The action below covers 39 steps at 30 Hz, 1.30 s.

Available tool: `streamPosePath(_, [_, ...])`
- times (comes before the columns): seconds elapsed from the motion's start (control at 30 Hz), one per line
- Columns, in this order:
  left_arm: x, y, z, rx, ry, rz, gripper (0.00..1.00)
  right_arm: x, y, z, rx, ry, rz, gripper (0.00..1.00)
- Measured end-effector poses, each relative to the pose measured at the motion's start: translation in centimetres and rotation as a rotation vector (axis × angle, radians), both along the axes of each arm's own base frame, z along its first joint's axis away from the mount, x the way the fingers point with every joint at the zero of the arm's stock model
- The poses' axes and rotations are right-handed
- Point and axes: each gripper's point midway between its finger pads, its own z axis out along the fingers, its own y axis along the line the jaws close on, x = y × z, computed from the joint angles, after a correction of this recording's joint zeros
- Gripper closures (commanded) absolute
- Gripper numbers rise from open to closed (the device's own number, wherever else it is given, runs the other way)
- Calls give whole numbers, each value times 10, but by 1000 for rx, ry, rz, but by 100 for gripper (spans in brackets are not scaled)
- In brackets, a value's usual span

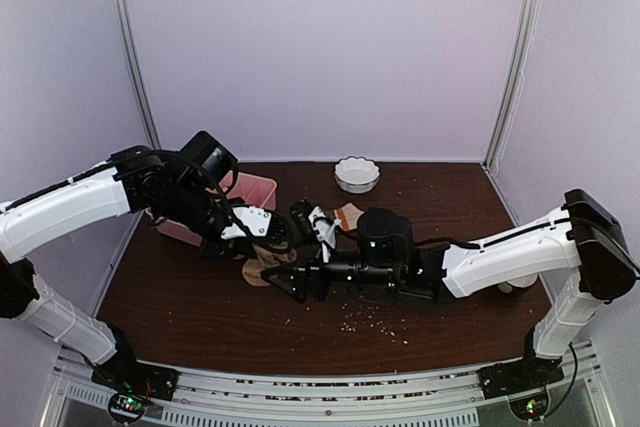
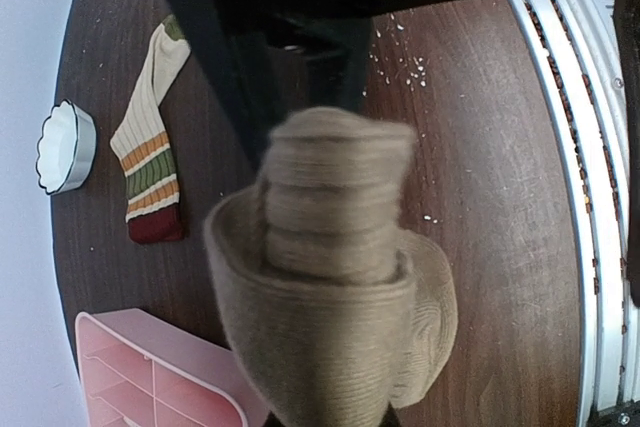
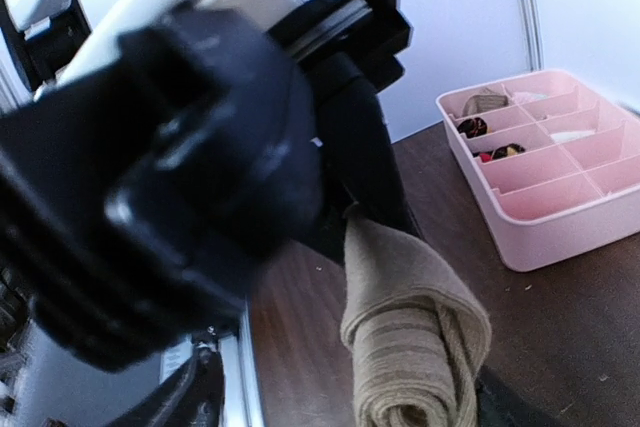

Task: Roll the socks
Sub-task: Roll the sock.

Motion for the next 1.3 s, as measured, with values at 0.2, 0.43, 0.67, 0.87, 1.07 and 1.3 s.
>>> streamPosePath(0.2, [-5,-1,3,-9,30,1,100,-1,-1,3,15,-18,16,19])
streamPosePath(0.43, [-17,-4,10,-40,85,-33,100,9,6,20,20,-46,7,35])
streamPosePath(0.67, [-29,0,7,-23,136,-59,100,18,7,21,16,-44,-8,61])
streamPosePath(0.87, [-31,2,5,-15,145,-62,100,15,8,20,4,-26,29,99])
streamPosePath(1.07, [-32,3,5,-10,150,-55,58,14,7,19,2,-5,60,100])
streamPosePath(1.3, [-34,-3,20,-53,169,-56,46,20,5,16,-9,11,25,100])
